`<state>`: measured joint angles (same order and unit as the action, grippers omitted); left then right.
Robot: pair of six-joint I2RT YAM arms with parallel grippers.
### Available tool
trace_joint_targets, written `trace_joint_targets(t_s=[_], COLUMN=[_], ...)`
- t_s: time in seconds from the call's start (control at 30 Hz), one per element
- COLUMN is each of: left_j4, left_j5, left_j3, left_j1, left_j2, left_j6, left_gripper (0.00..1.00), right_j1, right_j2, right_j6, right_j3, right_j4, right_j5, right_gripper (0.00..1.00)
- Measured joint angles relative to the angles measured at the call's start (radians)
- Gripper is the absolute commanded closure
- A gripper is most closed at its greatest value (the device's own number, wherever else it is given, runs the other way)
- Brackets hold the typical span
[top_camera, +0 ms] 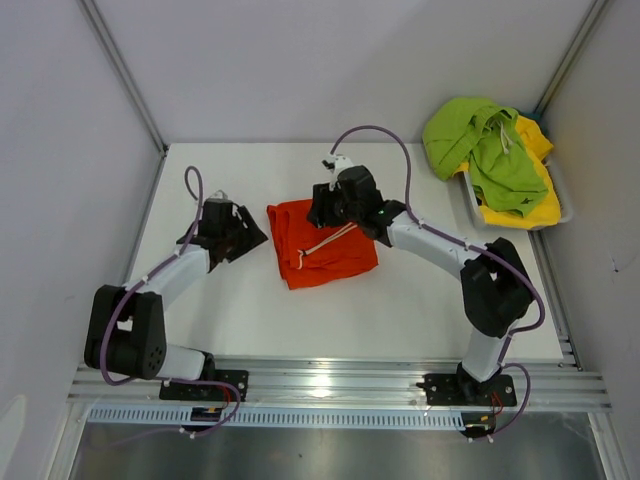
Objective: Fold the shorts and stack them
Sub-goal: Fold the shorts, then neatly place the folded shorts to the corner
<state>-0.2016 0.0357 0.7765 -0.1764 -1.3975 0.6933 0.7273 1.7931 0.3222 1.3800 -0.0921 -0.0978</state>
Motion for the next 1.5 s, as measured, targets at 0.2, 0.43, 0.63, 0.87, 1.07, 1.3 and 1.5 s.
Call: trace_joint_targets(t_s=[0.2, 0.43, 0.63, 0.87, 1.07, 1.3, 1.5], left_j4=[-0.022, -0.098, -0.129, -0.137, -0.066, -0.087, -0.148], left_j5=[-0.009, -0.118, -0.208, -0.236, -0.182, -0.138, -0.157], left_j3=[0.040, 0.262, 0.344, 0.344, 0.332, 0.384, 0.473], left_j1=[-0.104, -0.250, -0.257, -0.238, -0.164, -0.070, 0.030], left_j2=[-0.006, -0.164, -0.321, -0.417, -0.417, -0.450, -0.499], left_j6=[0.006, -0.005, -0.006, -0.021, -0.040, -0.114, -0.177], left_gripper=[0.20, 0.18, 0.27, 0.74, 0.92, 0.82, 0.32], right_j1=[-0.114, -0.176, -0.176, -0.178, -0.187, -0.193, -0.195], right_j2=[0.020, 0.023, 0.023, 0.023, 0.022, -0.003, -0.051], right_j6=[0.025, 0.042, 0.045, 0.045, 0.050, 0.058, 0.066], right_j3=[-0.011, -0.103, -0.142, -0.177, -0.208, -0.239, -0.270], right_j4=[-0.022, -0.022, -0.022, 0.000, 0.010, 0.031, 0.041], right_j5=[0.000, 0.003, 0.002, 0.003, 0.003, 0.002, 0.001], right_gripper=[0.53, 0.57, 0.60, 0.64, 0.64, 0.64, 0.64])
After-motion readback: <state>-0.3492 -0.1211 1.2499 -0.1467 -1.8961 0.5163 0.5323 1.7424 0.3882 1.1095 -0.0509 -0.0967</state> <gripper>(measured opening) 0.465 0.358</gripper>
